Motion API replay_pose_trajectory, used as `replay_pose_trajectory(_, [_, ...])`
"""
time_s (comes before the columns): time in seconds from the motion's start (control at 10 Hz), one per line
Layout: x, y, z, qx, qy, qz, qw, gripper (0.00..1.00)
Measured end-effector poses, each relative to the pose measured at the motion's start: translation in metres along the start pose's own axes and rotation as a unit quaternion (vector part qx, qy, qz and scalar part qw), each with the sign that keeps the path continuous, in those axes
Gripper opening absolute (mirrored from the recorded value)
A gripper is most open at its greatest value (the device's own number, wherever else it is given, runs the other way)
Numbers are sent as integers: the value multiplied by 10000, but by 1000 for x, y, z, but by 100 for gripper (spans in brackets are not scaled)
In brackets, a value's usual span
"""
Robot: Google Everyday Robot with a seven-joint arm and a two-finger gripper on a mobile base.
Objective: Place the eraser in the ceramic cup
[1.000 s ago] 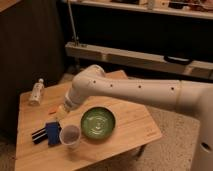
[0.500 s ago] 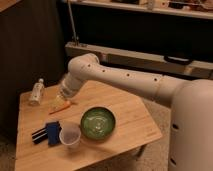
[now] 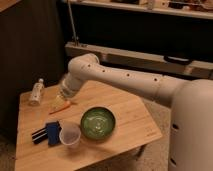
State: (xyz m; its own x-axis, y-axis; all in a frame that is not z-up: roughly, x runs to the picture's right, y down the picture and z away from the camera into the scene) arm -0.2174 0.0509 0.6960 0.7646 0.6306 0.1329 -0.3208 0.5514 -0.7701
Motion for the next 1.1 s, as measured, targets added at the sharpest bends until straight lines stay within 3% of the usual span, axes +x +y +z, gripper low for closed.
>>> replay_pose_trajectory(0.7, [-3,0,0,5,-35,-69,10000,66])
replay_pose_trajectory(0.8, [-11,3,4,6,-118,-364,9993,66])
replay_pose_trajectory(0.9, [-24,10,13,-19,-181,-830,9964,66])
replay_pose_trajectory(1.0, [-36,13,23,-57,-216,-1169,9929,66])
replay_pose_trajectory(1.1, [-57,17,41,-178,-198,-1578,9871,66])
